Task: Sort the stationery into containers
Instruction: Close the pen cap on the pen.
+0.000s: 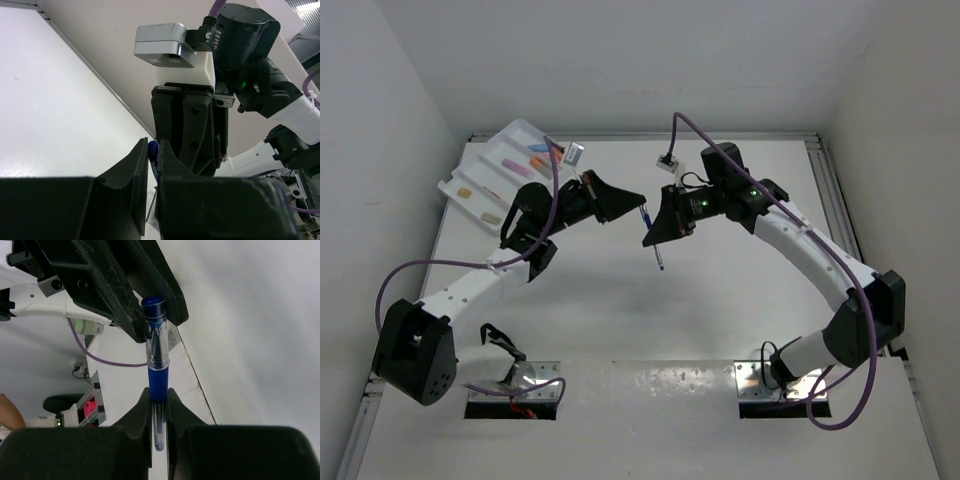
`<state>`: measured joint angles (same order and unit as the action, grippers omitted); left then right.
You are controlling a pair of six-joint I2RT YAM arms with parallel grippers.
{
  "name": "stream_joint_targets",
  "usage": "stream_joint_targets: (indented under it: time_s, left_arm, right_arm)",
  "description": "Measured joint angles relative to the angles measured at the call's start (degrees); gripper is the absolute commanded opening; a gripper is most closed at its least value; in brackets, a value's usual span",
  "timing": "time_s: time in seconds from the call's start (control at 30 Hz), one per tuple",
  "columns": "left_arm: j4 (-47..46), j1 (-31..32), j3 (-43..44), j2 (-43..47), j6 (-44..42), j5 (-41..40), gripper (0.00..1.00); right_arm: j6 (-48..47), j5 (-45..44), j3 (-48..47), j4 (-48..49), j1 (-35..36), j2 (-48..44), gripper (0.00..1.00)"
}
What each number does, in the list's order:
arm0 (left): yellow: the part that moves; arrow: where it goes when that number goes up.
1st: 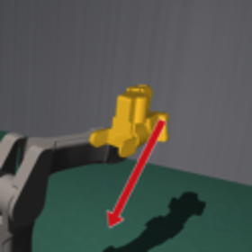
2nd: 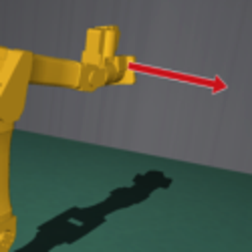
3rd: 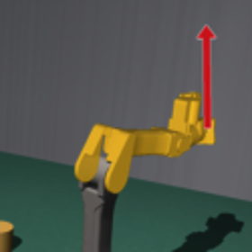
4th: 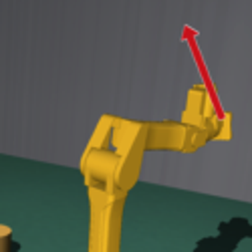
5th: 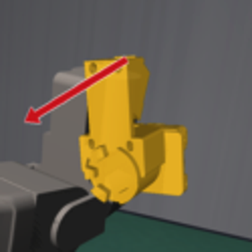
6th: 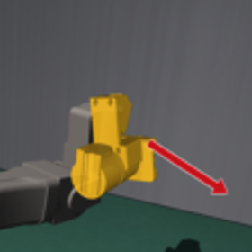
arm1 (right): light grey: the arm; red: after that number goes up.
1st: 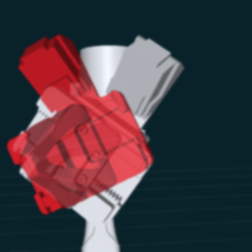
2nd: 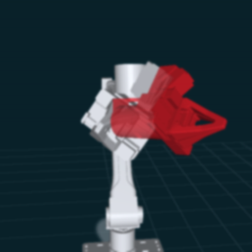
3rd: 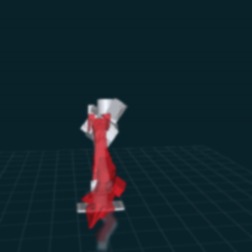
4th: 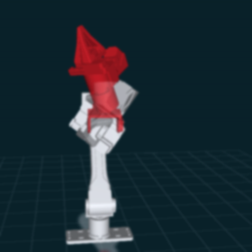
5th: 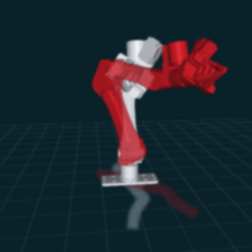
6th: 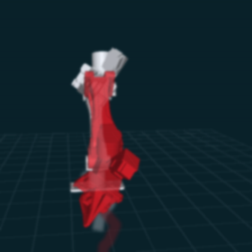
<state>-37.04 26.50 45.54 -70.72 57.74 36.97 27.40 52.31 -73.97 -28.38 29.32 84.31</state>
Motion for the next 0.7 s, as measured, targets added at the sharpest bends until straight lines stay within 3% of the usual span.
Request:
stream_joint_targets:
  time_s: [0.17, 0.33, 0.5, 0.57, 0.6, 0.7]
  left_arm:
    - [-1.01, 0.35, 0.07, -0.02, -0.04, -1.03, 0.02]
    - [2.43, -0.28, 2.95, -0.81, -1.77, 0.26, 0.21]
    - [8.41, -3.50, 8.28, -3.06, -3.98, 8.17, 0.31]
    - [10.75, -4.26, 9.70, -3.89, -4.74, 11.58, 0.41]
    - [11.72, -4.81, 10.36, -4.26, -5.01, 12.76, 0.53]
    - [13.64, -6.99, 12.11, -4.63, -5.14, 14.80, 0.65]
  right_arm:
    - [-0.31, 0.76, -0.76, -0.50, -0.70, 0.11, 0.00]
    - [-0.48, 0.70, -0.79, 0.31, -1.05, 0.09, 0.00]
    - [-0.46, -1.16, -0.79, 6.64, -2.03, -0.37, 0.00]
    - [-0.46, -2.05, -0.76, 9.64, -3.10, -1.27, 0.00]
    - [-0.46, -2.38, -0.76, 10.54, -3.52, -1.79, 0.00]
    - [-0.46, -2.86, -0.72, 12.74, -4.48, -3.21, 0.00]
